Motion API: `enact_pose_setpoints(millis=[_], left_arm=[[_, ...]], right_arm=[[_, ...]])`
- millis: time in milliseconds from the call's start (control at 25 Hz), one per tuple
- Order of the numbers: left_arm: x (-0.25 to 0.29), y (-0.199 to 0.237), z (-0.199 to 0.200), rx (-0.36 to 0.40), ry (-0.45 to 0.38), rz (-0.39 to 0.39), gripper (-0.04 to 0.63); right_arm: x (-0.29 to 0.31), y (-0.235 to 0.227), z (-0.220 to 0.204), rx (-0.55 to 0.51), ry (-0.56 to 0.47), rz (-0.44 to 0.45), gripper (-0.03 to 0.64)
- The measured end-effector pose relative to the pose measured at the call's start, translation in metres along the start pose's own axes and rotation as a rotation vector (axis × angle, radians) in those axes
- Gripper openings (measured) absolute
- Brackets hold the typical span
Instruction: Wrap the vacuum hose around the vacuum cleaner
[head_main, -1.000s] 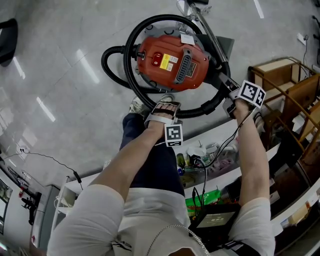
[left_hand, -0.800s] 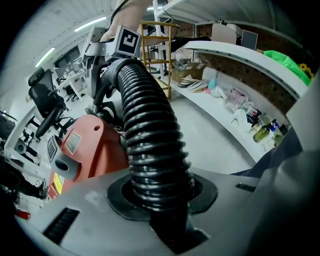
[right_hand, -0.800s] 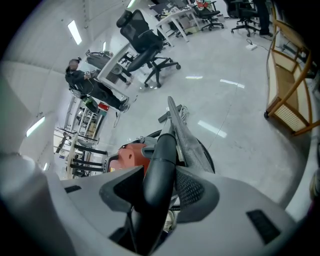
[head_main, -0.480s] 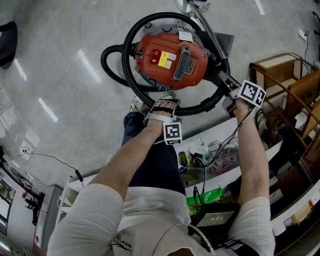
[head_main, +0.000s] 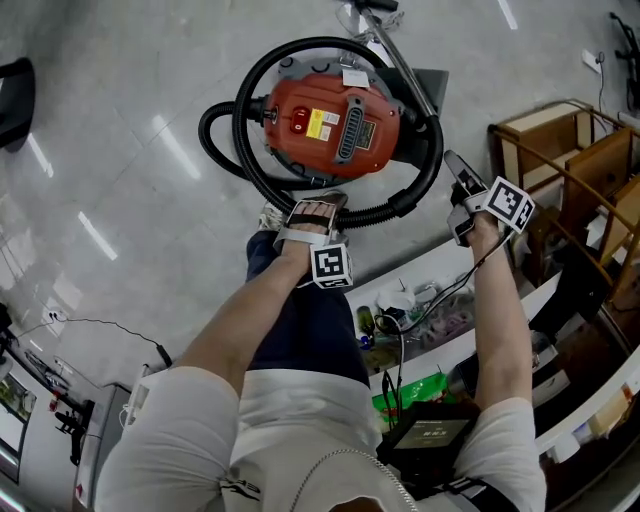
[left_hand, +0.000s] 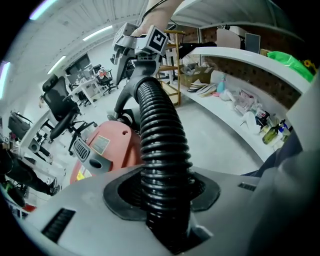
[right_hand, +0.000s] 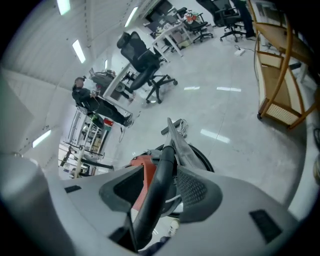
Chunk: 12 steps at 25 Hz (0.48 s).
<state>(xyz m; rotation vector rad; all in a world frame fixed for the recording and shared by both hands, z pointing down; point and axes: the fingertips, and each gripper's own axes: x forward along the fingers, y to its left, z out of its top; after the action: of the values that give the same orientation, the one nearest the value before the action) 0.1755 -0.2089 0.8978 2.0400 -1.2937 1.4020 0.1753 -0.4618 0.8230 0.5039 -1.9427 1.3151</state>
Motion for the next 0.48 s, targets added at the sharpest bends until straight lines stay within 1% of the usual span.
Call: enact_pose_setpoints(millis=[40,200,360,480], left_arm=[[-0.003,0.001,0.000,-0.005,-0.006,0.006,0.141],[-0.017,0.012,0.004,-0.013,-0.023,0.036,0.153],[-0.030,0.026,0.005,0.001,-0.019,0.062,0.160],[-0.037,0.034,0.004,0.014,0.008,0.084,0.160]], right_arm=[[-0.007,0.004,0.002,0.020,-0.024,0.021,0.189],[-0.033,0.033,0.009,0.068,-0.098,0.153,0.189],[-0.053,0.058,0.011,0.060,-0.124,0.213,0.189],[-0.064,0.075,0.010,0.042,-0.130,0.248,0.189]])
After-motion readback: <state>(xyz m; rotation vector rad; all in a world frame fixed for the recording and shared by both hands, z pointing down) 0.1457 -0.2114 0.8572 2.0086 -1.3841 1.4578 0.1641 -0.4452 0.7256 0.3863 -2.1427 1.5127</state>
